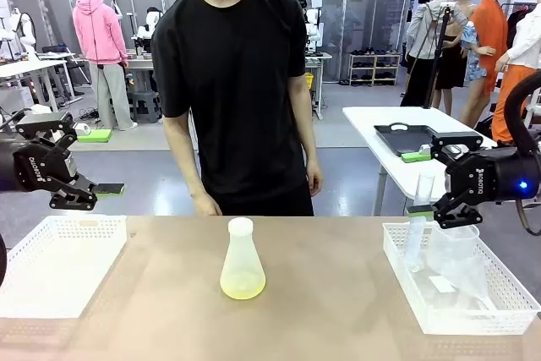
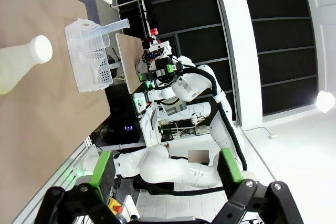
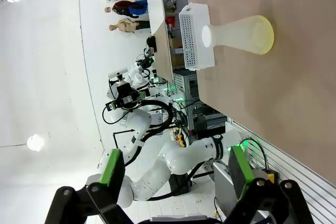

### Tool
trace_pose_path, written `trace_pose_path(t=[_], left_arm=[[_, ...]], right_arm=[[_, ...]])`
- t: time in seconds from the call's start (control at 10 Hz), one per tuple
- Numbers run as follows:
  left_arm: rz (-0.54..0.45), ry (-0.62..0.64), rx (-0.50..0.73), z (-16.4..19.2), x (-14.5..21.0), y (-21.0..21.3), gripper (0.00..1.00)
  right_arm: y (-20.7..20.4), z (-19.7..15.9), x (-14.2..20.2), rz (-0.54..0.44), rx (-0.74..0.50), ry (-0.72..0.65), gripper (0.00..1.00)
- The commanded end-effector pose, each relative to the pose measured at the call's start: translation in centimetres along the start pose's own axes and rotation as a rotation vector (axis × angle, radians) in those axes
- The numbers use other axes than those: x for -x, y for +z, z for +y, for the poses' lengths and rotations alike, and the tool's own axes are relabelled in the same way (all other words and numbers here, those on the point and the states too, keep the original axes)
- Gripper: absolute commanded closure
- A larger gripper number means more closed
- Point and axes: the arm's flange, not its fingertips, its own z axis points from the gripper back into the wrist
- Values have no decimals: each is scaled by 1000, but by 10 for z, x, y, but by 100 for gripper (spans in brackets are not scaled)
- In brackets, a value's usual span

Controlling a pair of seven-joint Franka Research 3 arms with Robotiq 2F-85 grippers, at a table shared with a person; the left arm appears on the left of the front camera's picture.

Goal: Prepare the solutions needed for the experiment.
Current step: When the human places the Big flask in the center of the table, pick up the Big flask and place it in the left Organizing basket.

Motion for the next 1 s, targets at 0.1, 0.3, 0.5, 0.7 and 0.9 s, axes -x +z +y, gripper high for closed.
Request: trace_pose_path(t=[0.1, 0.3, 0.5, 0.7, 0.9], left_arm=[[-6, 4, 27, -3, 0, -3, 0], [-6, 4, 27, -3, 0, -3, 0], [0, 0, 0, 0, 0, 0, 0], [74, -187, -22, 28, -29, -11, 0], [118, -571, -47, 43, -49, -24, 0]], right_arm=[[0, 1, 1, 2, -10, 8, 0], [0, 1, 1, 2, -10, 8, 0], [0, 1, 1, 2, -10, 8, 0], [0, 1, 1, 2, -10, 8, 0], [0, 1, 1, 2, -10, 8, 0]])
